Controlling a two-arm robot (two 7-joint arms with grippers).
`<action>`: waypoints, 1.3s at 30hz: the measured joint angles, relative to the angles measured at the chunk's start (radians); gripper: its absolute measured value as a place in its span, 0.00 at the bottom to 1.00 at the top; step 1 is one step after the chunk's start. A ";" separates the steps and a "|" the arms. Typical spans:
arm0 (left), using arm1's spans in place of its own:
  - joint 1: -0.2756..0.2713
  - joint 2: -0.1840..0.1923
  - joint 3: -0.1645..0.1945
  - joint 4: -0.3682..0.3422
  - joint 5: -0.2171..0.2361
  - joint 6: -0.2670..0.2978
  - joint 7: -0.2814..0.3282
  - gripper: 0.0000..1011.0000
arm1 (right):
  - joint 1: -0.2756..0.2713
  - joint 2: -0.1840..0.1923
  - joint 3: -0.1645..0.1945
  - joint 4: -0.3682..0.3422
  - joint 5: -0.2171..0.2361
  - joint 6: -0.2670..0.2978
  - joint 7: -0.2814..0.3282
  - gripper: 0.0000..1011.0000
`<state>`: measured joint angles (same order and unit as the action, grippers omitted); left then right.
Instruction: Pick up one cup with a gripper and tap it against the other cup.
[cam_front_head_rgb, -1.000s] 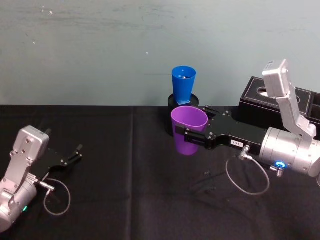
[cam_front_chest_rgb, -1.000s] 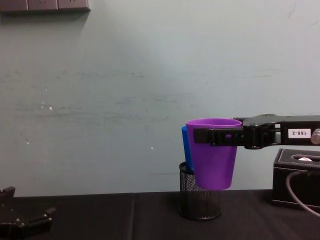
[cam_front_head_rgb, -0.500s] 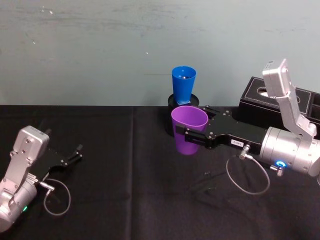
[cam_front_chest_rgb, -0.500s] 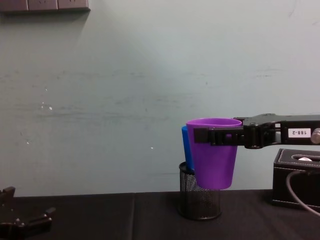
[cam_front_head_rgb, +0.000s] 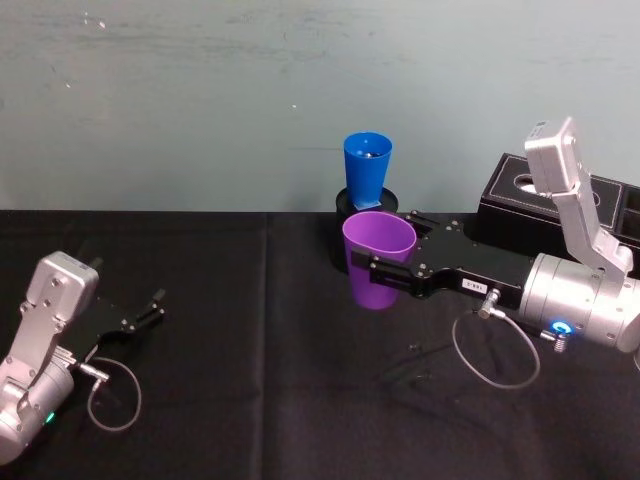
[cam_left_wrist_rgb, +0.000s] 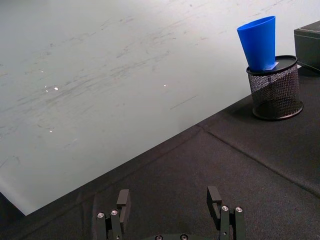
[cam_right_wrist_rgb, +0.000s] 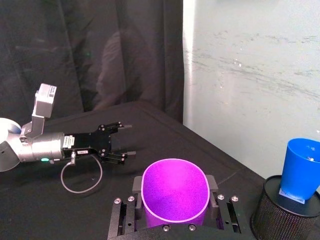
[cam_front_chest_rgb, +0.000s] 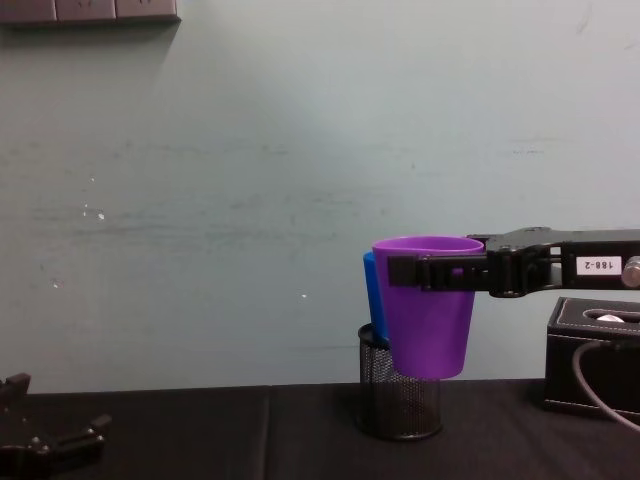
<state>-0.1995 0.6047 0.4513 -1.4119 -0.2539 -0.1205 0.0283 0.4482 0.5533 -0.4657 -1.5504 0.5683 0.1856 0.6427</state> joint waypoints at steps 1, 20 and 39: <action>0.000 0.000 0.000 0.000 0.000 0.000 0.000 0.99 | 0.000 0.000 0.000 0.000 0.000 0.000 0.000 0.72; 0.000 0.000 0.000 0.000 0.000 0.000 0.000 0.99 | 0.000 0.000 0.000 0.000 0.000 0.000 0.000 0.72; 0.000 0.000 0.000 0.000 0.000 0.000 0.000 0.99 | 0.000 0.000 0.000 0.000 0.000 0.000 0.000 0.72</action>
<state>-0.1995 0.6047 0.4514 -1.4120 -0.2539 -0.1205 0.0283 0.4483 0.5533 -0.4657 -1.5505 0.5683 0.1855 0.6428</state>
